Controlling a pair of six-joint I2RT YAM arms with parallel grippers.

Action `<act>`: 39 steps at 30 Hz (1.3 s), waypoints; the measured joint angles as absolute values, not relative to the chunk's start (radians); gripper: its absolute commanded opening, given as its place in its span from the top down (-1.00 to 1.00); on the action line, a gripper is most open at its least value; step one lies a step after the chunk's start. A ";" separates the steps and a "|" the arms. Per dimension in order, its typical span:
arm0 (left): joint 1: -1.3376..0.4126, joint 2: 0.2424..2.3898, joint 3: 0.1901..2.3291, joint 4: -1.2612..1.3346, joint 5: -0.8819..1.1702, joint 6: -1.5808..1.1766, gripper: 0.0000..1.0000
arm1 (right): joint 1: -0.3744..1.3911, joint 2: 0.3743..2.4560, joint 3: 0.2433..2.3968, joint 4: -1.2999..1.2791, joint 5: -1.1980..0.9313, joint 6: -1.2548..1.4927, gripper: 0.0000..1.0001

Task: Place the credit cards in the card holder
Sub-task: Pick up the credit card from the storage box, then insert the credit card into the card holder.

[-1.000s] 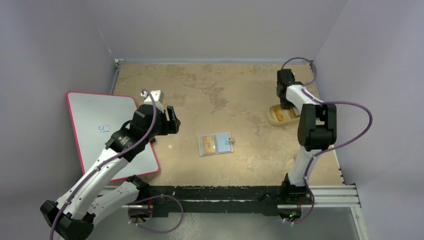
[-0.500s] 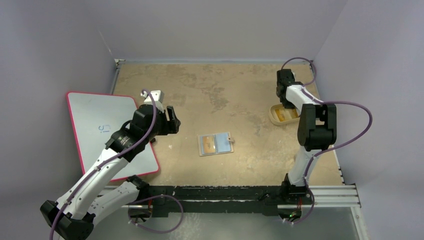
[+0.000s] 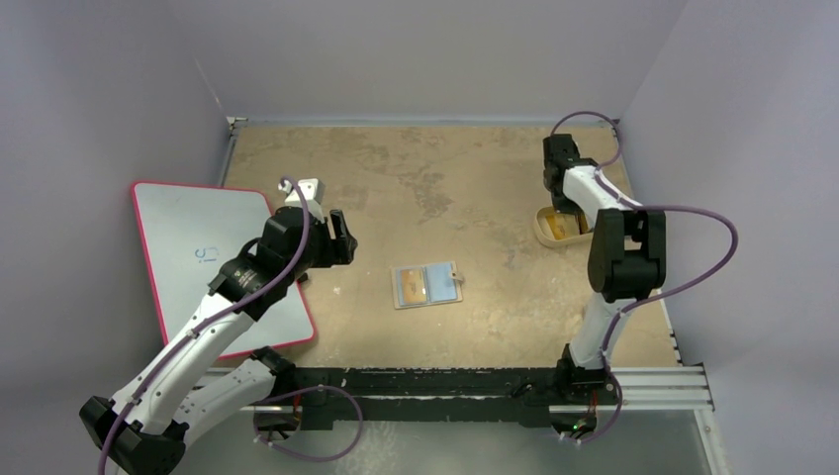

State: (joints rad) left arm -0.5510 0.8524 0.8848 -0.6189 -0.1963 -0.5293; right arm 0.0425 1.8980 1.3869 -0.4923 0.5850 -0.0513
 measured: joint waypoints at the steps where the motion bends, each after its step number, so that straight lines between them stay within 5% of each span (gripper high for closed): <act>1: -0.551 0.852 0.885 -0.619 -0.196 -0.530 -0.33 | 0.053 1.890 1.390 -0.504 0.571 -0.043 1.00; 16: -0.551 0.808 0.839 -0.527 -0.127 -0.600 -0.32 | 0.204 1.564 1.364 -0.584 0.315 0.115 1.00; 30: -0.551 0.939 0.698 -0.202 0.216 -0.830 -0.21 | 0.279 1.051 0.731 -0.023 -0.462 0.450 1.00; 39: -0.554 1.064 0.652 0.191 0.411 -1.030 -0.18 | 0.339 1.003 0.599 0.378 -0.708 0.730 1.00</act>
